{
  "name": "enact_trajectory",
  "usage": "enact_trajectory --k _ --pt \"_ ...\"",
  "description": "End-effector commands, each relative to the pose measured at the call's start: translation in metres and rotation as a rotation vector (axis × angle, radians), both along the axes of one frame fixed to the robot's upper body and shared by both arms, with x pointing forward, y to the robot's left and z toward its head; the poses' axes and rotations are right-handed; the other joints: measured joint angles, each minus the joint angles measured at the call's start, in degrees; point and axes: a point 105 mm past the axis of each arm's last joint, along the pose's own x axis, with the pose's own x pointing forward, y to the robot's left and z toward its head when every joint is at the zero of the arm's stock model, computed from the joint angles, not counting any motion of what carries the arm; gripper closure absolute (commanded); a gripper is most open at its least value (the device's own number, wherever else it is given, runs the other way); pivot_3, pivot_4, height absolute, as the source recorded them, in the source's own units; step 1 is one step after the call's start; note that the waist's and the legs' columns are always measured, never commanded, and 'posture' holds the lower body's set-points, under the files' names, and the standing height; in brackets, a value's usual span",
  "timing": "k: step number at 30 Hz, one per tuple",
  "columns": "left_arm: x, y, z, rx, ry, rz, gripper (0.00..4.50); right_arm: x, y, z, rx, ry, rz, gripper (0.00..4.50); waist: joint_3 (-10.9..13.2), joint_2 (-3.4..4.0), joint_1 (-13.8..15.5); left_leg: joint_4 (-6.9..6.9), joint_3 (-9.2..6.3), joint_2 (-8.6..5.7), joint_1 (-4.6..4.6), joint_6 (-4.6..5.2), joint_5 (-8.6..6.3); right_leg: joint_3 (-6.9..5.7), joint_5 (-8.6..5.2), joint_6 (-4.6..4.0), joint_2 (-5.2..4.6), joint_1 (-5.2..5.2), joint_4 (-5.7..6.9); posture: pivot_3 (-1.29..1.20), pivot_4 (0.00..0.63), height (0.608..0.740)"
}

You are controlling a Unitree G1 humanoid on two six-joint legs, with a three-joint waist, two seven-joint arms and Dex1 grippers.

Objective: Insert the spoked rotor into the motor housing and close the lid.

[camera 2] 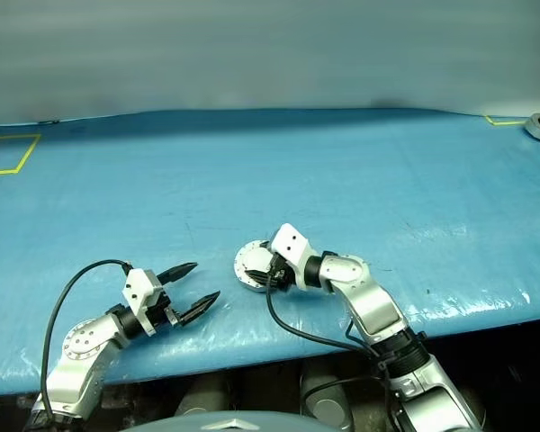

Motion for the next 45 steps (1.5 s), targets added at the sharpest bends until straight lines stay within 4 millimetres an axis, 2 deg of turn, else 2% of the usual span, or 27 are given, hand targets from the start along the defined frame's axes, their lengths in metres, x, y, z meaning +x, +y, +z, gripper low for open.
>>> enact_trajectory --k 1,2,5,10,12,17,23,39,45 --pt "0.007 -0.006 0.020 -0.085 -0.033 0.008 0.00 0.002 -0.033 -0.056 -0.271 0.100 -0.121 1.50 -0.1 -0.06 -0.1 0.00 -0.01 0.00 0.01 0.00 0.00 -0.01 0.00 0.00 0.00 -0.02 0.00 0.00 0.150 0.740" --pt "0.009 -0.006 0.021 -0.101 -0.026 0.011 0.00 0.001 -0.036 -0.063 -0.322 0.110 -0.125 1.50 -0.2 -0.10 -0.1 0.00 -0.01 0.02 0.08 0.00 0.00 -0.01 0.00 0.00 0.01 -0.02 0.00 0.00 0.150 0.740" --pt "0.010 -0.007 0.023 -0.105 -0.028 0.011 0.61 -0.003 -0.035 -0.069 -0.331 0.155 -0.118 1.50 -0.6 -0.14 -0.3 0.01 -0.04 0.06 0.20 0.00 0.00 -0.02 -0.01 -0.01 0.05 0.01 0.01 0.00 0.150 0.740" --pt "0.016 -0.011 0.027 -0.161 -0.017 0.012 0.61 -0.001 -0.035 -0.065 -0.314 0.149 -0.121 1.50 -0.8 -0.09 -0.2 0.01 -0.03 0.05 0.28 -0.01 -0.01 -0.01 -0.02 -0.01 0.00 0.06 -0.04 0.00 0.150 0.740" --pt "0.020 -0.013 0.028 -0.194 0.002 0.013 0.96 -0.001 -0.036 -0.064 -0.314 0.147 -0.122 1.50 -0.8 -0.09 -0.2 0.01 -0.03 0.05 0.26 -0.01 -0.01 -0.01 -0.02 -0.01 -0.01 0.05 -0.05 0.00 0.150 0.740" --pt "0.022 -0.027 0.027 -0.214 0.043 -0.047 2.53 0.001 -0.036 -0.062 -0.305 0.138 -0.131 1.50 -0.9 -0.03 -0.2 0.01 -0.03 0.04 0.25 -0.01 0.00 -0.02 -0.02 -0.01 0.00 0.04 -0.08 0.00 0.150 0.740" --pt "0.025 -0.032 0.018 -0.163 0.071 -0.076 4.46 0.002 -0.036 -0.060 -0.298 0.129 -0.142 1.50 -0.9 -0.03 -0.2 0.01 -0.03 0.04 0.25 -0.01 0.00 -0.02 -0.02 -0.01 0.01 0.03 -0.09 0.00 0.150 0.740" --pt "0.030 -0.052 -0.001 -0.044 0.118 -0.133 4.46 0.003 -0.038 -0.059 -0.290 0.118 -0.161 1.50 -1.0 0.14 0.0 -0.07 -0.03 0.07 0.10 -0.01 0.00 -0.04 -0.02 0.00 -0.03 0.08 -0.75 0.00 0.150 0.740" --pt "0.025 -0.056 -0.009 -0.002 0.127 -0.168 4.46 0.000 -0.042 -0.059 -0.280 0.135 -0.153 1.50 -1.2 0.31 0.1 -0.08 -0.03 0.07 0.10 -0.01 0.00 -0.04 -0.02 0.01 -0.04 0.09 -0.77 0.00 0.150 0.740"
